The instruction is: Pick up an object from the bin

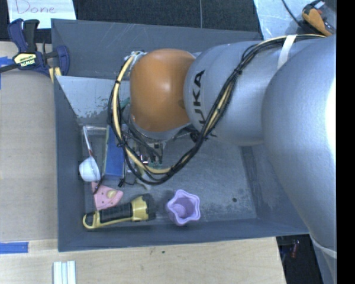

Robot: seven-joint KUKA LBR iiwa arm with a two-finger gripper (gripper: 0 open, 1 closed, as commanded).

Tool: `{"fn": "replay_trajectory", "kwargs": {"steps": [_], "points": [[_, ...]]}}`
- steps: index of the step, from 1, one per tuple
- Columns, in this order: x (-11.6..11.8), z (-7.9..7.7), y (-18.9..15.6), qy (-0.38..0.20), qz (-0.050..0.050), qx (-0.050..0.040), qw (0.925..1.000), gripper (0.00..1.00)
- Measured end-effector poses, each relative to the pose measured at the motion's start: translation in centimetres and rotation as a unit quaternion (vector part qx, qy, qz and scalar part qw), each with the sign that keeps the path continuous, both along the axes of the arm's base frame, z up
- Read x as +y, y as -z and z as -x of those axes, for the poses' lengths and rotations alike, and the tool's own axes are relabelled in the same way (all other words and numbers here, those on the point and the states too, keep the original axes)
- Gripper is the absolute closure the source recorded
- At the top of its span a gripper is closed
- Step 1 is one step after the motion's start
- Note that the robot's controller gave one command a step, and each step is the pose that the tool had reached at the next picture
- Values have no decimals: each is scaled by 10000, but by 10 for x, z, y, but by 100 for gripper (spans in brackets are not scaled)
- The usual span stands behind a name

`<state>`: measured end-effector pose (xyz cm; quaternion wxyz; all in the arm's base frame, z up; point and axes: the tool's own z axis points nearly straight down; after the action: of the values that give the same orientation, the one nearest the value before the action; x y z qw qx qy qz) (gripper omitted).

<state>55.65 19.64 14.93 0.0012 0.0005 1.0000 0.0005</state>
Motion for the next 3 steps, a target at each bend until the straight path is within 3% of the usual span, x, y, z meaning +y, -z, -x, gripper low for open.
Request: {"fn": "replay_trajectory", "kwargs": {"steps": [1,2,3], "points": [[-90,-54,79,-2123,14,4,9772,0],[-44,-41,33,-2499,0,-17,9683,0],[-81,-49,49,-3666,15,12,9304,0]]}}
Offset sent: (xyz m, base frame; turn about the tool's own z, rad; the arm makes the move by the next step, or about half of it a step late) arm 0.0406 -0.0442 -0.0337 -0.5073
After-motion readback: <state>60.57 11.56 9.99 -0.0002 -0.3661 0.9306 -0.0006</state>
